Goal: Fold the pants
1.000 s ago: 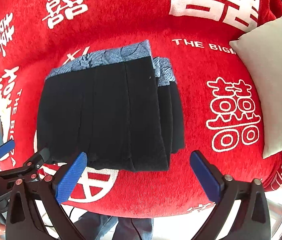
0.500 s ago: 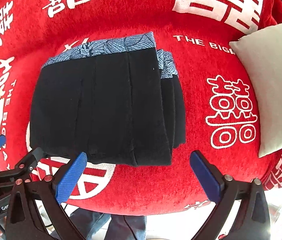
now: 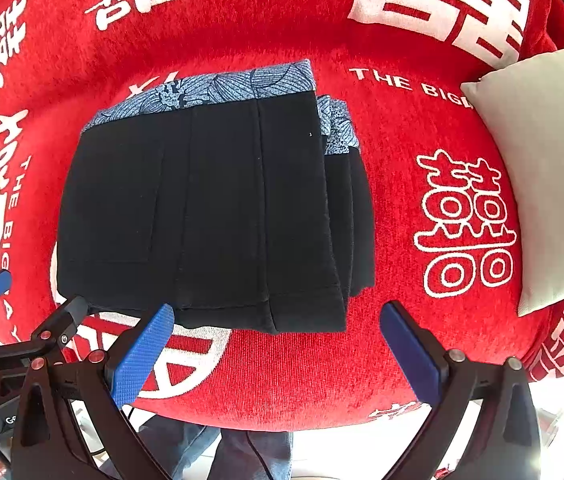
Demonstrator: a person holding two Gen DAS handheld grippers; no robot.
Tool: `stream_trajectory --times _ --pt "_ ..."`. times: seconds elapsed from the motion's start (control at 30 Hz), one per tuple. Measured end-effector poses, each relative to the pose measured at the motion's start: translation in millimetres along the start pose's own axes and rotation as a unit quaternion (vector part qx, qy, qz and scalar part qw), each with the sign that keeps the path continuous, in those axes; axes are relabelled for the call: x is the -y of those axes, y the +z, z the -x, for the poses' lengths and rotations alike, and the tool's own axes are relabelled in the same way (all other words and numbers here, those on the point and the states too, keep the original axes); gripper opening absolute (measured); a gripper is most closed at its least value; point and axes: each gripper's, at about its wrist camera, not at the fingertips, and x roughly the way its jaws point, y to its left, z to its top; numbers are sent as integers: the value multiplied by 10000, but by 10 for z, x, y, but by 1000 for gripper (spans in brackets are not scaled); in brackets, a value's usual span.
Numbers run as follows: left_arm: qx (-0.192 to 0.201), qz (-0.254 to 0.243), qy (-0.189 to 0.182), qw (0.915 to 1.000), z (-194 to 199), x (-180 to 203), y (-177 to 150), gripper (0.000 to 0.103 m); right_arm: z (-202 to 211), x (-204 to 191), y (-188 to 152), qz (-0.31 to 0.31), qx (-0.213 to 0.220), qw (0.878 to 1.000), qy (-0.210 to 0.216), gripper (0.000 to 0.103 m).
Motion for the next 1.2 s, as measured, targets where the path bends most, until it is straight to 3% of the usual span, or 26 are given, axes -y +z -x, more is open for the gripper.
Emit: stream_trajectory --times 1.0,1.2 --pt "-70 179 47 9998 -103 -88 18 103 -45 63 27 -9 -29 10000 0 103" --pt "160 43 -64 9998 -50 -73 28 103 -54 56 36 -6 -40 10000 -3 103"
